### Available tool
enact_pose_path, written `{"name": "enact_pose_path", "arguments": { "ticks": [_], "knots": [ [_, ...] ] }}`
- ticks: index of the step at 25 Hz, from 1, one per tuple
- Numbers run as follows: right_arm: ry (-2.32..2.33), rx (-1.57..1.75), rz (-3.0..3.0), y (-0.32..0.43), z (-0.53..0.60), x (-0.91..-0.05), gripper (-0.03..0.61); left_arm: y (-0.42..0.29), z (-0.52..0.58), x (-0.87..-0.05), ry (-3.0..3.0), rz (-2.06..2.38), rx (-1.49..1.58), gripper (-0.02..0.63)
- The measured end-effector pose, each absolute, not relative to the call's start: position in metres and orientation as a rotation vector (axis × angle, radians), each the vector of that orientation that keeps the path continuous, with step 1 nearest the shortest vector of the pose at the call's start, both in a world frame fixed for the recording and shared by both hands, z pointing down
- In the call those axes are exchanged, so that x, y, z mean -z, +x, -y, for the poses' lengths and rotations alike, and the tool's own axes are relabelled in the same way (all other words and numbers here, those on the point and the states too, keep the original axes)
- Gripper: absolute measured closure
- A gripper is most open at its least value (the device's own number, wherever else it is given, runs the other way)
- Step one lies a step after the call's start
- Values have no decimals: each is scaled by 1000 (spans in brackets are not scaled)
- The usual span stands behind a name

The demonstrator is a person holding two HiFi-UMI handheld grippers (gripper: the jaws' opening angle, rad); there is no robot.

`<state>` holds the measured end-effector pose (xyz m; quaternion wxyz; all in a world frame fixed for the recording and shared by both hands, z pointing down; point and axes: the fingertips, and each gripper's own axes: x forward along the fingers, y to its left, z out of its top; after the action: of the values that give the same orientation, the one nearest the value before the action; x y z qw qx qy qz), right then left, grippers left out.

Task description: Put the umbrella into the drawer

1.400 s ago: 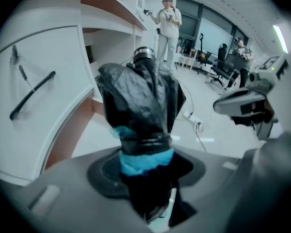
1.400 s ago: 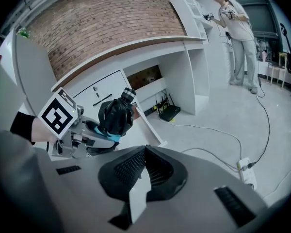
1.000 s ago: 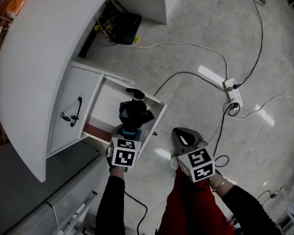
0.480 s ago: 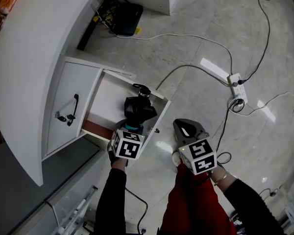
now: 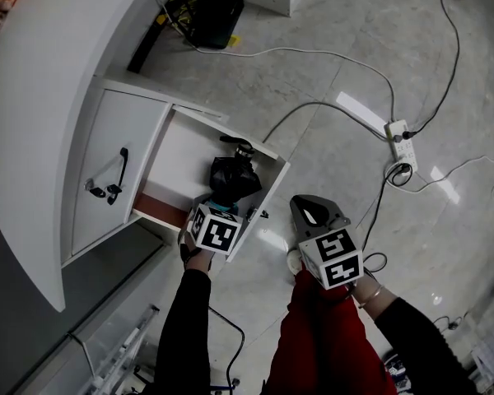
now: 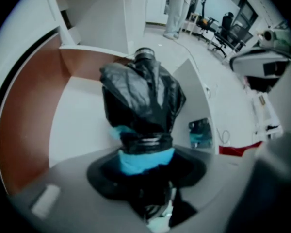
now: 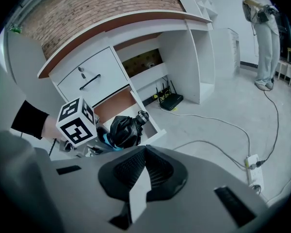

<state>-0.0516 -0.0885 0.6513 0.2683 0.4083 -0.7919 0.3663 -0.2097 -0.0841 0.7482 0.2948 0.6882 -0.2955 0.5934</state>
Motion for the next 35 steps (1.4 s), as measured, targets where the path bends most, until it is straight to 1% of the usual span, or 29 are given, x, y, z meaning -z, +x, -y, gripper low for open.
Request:
{"name": "enact_pose_path", "arguments": {
  "ticks": [9, 19, 35],
  "knots": [
    [1050, -1000, 2102, -64, 85, -670, 577, -214, 83, -769, 1790, 759, -1597, 393],
    [1005, -1087, 2010, -71, 76, -699, 577, -216, 85, -789, 1745, 710, -1634, 393],
    [967, -1167, 1950, -64, 62, -729, 577, -216, 82, -819, 1686, 661, -1690, 387]
  ]
}}
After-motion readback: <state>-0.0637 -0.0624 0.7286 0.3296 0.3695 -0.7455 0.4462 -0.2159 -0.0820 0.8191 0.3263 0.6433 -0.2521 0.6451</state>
